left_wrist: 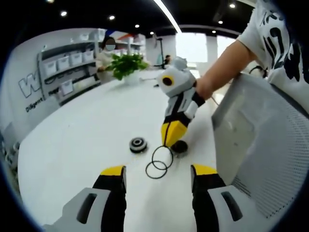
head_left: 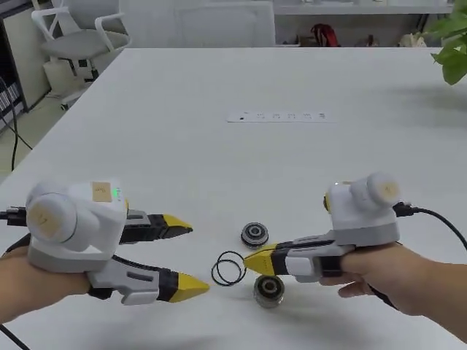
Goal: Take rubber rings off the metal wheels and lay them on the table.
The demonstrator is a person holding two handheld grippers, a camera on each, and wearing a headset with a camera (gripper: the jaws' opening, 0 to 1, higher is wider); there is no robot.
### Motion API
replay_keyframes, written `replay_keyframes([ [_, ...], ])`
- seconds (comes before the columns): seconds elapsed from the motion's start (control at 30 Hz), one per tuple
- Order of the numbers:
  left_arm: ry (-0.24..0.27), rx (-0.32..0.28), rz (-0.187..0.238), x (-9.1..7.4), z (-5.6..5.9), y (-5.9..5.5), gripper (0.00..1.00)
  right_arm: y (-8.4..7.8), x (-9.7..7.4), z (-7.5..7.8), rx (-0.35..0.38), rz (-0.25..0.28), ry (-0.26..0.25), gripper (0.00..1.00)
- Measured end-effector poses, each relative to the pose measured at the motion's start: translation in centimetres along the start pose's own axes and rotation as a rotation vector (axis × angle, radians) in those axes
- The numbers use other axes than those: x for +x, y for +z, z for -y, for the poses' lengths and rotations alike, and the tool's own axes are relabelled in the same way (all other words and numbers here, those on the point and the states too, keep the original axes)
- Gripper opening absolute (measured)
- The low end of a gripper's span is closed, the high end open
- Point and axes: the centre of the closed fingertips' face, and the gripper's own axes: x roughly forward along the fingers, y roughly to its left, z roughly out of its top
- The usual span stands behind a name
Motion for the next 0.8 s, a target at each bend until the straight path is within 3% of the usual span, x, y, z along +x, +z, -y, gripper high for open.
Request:
replay_keyframes([
  [0.57,0.026,-0.020,-0.002,-0.8,-0.6,-0.5,0.56,-1.1,1.5,1.6,0.037,-0.045,-0.044,0.00],
  [0.8,0.024,-0.025,-0.013,-0.6,-0.7,-1.0,0.56,-1.2,1.5,2.8,0.028,-0.049,-0.105,0.00],
])
